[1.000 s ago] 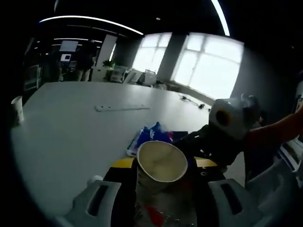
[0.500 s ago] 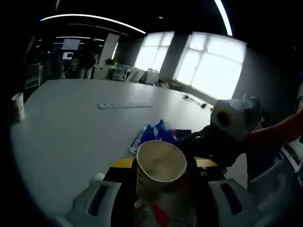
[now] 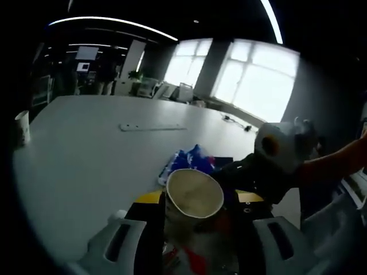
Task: Arrange the tabletop items into an orderly group along one side of the table until the central work area is clear of visible clutter.
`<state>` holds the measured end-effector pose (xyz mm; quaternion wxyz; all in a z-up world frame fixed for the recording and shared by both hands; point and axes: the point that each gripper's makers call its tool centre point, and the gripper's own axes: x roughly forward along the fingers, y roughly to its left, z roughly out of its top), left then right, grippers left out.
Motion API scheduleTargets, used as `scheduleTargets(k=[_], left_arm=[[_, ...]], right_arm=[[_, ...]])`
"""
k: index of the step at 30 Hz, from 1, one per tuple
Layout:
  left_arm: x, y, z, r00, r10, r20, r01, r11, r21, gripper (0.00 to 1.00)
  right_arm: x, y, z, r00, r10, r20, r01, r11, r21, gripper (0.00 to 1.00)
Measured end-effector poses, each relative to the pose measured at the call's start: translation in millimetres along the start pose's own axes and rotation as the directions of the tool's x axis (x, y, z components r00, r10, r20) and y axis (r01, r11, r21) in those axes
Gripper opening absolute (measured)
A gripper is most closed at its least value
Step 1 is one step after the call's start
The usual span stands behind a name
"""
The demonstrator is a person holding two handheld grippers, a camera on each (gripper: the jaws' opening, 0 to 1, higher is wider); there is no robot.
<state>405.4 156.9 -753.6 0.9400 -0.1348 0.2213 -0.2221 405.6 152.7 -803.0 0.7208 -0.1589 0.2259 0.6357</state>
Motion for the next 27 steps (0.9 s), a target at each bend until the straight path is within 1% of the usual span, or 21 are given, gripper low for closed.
scheduleTargets(k=[4, 12, 13, 15, 21, 27], left_arm=[[0, 0.6, 0.3, 1.0, 0.001, 0.002, -0.001, 1.0, -0.003, 0.44], [-3, 1.8, 2.1, 1.0, 0.008, 0.008, -0.008, 1.0, -0.008, 0.46], [-4, 1.9, 2.4, 1.0, 0.009, 0.009, -0.009, 1.0, -0.008, 0.46], [-5, 3.5, 2.9, 1.0, 0.014, 0.009, -0.014, 1.0, -0.008, 0.46], [-9, 5.4, 8.0, 0.999, 0.023, 0.024, -0.023, 1.0, -0.006, 0.47], [-16, 6.5, 14.8, 0.998, 0.038, 0.044, -0.038, 0.999, -0.005, 0.48]], right_arm=[[0, 2, -1.3, 1.0, 0.003, -0.005, -0.003, 1.0, -0.006, 0.42], [-4, 2, -1.5, 1.0, -0.001, -0.009, 0.001, 1.0, -0.018, 0.43], [-5, 1, -3.1, 1.0, -0.006, -0.018, 0.005, 1.0, -0.015, 0.43], [-7, 1, -3.0, 1.0, -0.006, -0.016, 0.006, 1.0, -0.01, 0.43], [-17, 5, -3.8, 1.0, -0.012, -0.017, 0.012, 1.0, -0.015, 0.42], [-35, 5, -7.0, 0.999, -0.037, -0.012, 0.037, 0.999, -0.006, 0.42]])
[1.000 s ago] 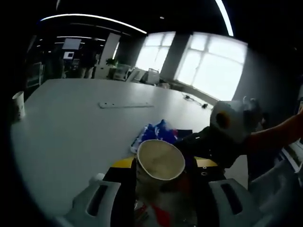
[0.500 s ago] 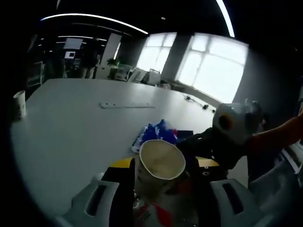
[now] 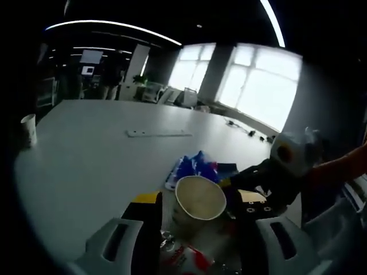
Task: Arrange the tabletop items into an orderly group along one side of the table until the central work area is clear of visible clutter.
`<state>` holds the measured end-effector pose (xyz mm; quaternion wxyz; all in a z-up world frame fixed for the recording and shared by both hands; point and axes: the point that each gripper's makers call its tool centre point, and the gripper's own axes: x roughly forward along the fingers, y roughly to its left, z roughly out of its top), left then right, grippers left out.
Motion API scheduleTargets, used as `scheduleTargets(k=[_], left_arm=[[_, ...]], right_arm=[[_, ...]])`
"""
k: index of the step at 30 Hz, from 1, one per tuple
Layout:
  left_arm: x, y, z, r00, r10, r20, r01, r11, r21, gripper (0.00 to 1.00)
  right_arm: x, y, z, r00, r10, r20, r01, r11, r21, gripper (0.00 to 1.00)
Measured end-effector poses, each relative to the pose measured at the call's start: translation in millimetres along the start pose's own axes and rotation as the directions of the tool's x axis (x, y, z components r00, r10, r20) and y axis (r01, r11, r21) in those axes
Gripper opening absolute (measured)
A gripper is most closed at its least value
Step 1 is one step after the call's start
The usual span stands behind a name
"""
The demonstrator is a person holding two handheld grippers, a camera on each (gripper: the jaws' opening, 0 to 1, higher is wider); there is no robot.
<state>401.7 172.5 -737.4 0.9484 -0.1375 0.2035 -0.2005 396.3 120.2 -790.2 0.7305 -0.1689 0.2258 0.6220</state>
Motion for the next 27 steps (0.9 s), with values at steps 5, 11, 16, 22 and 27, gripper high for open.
scheduleTargets(k=[5, 11, 16, 22, 27], left_arm=[[-6, -0.8, -0.1, 1.0, 0.009, 0.005, -0.009, 1.0, -0.001, 0.48], [-18, -4.4, -3.7, 1.0, 0.017, 0.007, -0.017, 1.0, -0.009, 0.51], [-29, -5.8, -6.6, 1.0, 0.021, -0.002, -0.021, 1.0, 0.002, 0.52], [-38, -5.2, -7.5, 1.0, 0.031, -0.005, -0.031, 1.0, 0.006, 0.54], [-48, -3.6, -12.8, 0.999, 0.043, -0.009, -0.042, 0.999, 0.009, 0.59]], right_arm=[[-10, 0, -2.9, 1.0, -0.017, -0.002, 0.017, 1.0, 0.003, 0.42], [-20, 2, -1.4, 0.999, -0.034, -0.012, 0.034, 0.999, 0.006, 0.47], [-27, 2, 4.1, 0.999, -0.052, 0.003, 0.052, 0.999, 0.005, 0.48], [-31, 5, 5.0, 0.999, -0.054, -0.006, 0.054, 0.999, 0.001, 0.51], [-42, 9, 5.4, 0.998, -0.06, -0.014, 0.06, 0.998, -0.004, 0.56]])
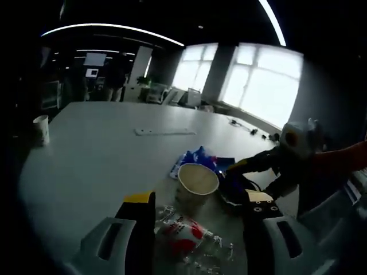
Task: Arrange the tabletop items into an orderly group along one side of the table until the central work area is clear of visible clutter.
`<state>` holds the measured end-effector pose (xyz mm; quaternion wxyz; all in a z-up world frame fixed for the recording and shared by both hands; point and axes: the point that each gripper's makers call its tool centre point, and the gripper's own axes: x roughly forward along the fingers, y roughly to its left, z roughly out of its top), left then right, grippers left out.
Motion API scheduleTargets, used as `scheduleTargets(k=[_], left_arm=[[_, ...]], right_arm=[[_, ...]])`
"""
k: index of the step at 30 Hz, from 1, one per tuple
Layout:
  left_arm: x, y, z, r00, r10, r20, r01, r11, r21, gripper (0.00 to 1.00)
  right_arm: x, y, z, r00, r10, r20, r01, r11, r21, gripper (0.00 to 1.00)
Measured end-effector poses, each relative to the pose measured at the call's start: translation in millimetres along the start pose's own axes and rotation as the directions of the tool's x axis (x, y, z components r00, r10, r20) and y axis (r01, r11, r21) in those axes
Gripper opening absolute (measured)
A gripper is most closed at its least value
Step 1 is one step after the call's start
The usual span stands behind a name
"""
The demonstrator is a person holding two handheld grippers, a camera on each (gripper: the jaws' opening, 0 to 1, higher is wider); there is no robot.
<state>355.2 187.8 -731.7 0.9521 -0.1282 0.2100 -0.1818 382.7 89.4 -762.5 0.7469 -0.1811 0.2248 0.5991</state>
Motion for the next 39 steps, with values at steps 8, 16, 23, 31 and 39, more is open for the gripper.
scheduleTargets(k=[8, 16, 23, 31, 39], left_arm=[[-19, 3.6, -8.1, 1.0, 0.024, -0.005, -0.024, 1.0, -0.017, 0.63], [-31, 2.6, -12.5, 0.999, 0.033, 0.0, -0.033, 0.999, -0.027, 0.65], [-42, 1.9, -13.3, 0.999, 0.042, 0.017, -0.042, 0.999, -0.03, 0.69], [-53, -0.8, -16.3, 0.999, 0.033, 0.024, -0.032, 0.999, -0.042, 0.72], [-58, -3.0, -20.6, 1.0, 0.009, 0.008, -0.009, 0.999, -0.036, 0.73]], right_arm=[[-23, 0, -3.1, 0.999, -0.036, 0.0, 0.036, 0.999, 0.012, 0.58], [-42, 4, -14.5, 0.997, -0.078, -0.017, 0.078, 0.997, 0.025, 0.58], [-57, 10, -15.6, 0.994, -0.111, -0.017, 0.111, 0.993, 0.036, 0.61], [-69, 18, -14.9, 0.989, -0.149, -0.021, 0.149, 0.988, 0.044, 0.63], [-77, 26, -13.5, 0.983, -0.182, -0.019, 0.182, 0.982, 0.055, 0.64]])
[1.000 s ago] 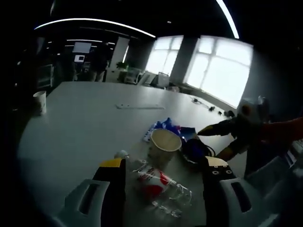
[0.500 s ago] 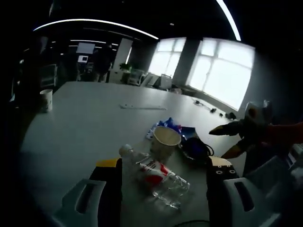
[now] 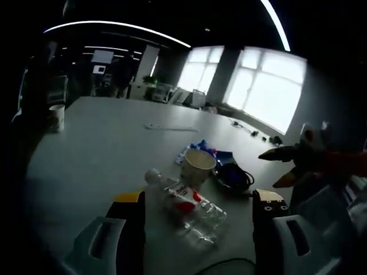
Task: Arrange the tabletop items into an orderly group along one side of the table until the central work area is clear of visible clutter.
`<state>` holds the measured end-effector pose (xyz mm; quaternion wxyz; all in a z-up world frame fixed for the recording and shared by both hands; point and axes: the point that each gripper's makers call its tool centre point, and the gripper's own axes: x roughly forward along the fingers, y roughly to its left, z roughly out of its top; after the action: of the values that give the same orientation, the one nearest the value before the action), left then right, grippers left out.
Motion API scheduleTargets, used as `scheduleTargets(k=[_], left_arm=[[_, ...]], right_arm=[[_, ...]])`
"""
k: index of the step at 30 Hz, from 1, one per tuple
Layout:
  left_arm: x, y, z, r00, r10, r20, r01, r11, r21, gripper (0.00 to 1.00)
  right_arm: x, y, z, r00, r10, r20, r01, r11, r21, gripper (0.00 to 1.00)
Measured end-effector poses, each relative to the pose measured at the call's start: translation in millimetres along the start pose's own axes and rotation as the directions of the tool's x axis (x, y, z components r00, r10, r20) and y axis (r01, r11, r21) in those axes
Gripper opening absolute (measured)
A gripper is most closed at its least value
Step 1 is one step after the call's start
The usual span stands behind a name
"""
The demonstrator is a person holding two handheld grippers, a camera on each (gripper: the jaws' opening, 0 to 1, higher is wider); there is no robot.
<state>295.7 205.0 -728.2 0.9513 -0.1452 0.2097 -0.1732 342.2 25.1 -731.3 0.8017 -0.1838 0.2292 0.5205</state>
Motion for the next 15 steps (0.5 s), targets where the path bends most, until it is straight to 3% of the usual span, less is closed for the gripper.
scheduleTargets(k=[15], left_arm=[[0, 5.3, 2.3, 1.0, -0.03, -0.004, 0.03, 0.999, -0.018, 0.72]], right_arm=[[9, 17, 6.6, 1.0, -0.004, -0.014, 0.004, 1.0, 0.031, 0.64]])
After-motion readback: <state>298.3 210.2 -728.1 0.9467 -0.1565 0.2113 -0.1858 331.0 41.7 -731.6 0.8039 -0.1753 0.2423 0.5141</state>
